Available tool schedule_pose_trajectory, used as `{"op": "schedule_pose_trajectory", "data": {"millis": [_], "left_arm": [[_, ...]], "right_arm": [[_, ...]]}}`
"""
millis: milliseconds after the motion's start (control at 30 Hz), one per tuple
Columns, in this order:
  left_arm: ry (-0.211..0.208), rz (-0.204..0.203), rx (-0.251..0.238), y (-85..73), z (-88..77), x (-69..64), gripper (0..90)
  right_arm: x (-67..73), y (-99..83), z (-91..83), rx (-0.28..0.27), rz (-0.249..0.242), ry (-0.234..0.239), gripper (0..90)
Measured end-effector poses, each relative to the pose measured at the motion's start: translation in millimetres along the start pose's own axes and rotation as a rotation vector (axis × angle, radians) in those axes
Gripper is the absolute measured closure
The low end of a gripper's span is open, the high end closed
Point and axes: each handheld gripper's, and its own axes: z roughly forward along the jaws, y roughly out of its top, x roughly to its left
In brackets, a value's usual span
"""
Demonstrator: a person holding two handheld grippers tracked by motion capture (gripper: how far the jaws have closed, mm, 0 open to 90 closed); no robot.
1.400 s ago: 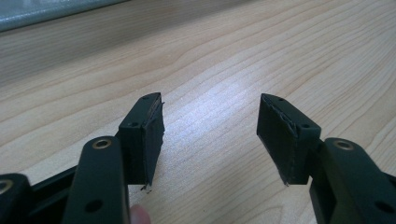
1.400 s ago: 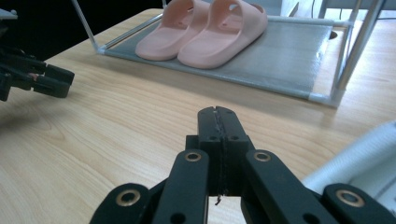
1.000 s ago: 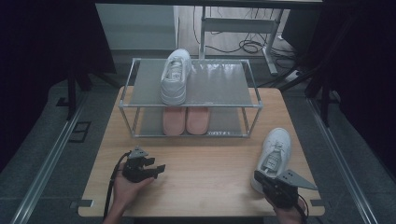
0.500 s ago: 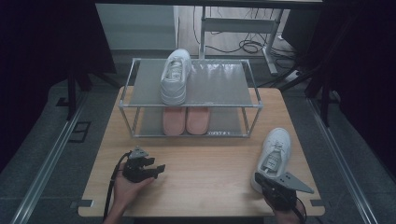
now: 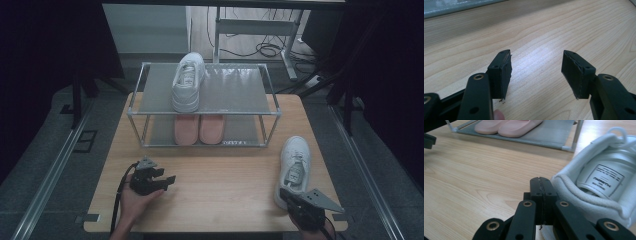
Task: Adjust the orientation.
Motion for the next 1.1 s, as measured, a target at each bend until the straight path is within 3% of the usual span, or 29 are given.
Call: {"op": "schedule_pose_trajectory", "data": {"millis": [500, 1100], "left_arm": [[0.0, -0.005, 0.001, -0.3, -0.1, 1.2, 41.8], [0.0, -0.01, 0.013, -1.1, 1.5, 1.7, 41.7]], "right_arm": [[-25.5, -7.0, -18.7, 0.006, 0.031, -0.036, 90.0], [-49.5, -9.0, -29.3, 0.001, 0.085, -0.062, 90.0]]}}
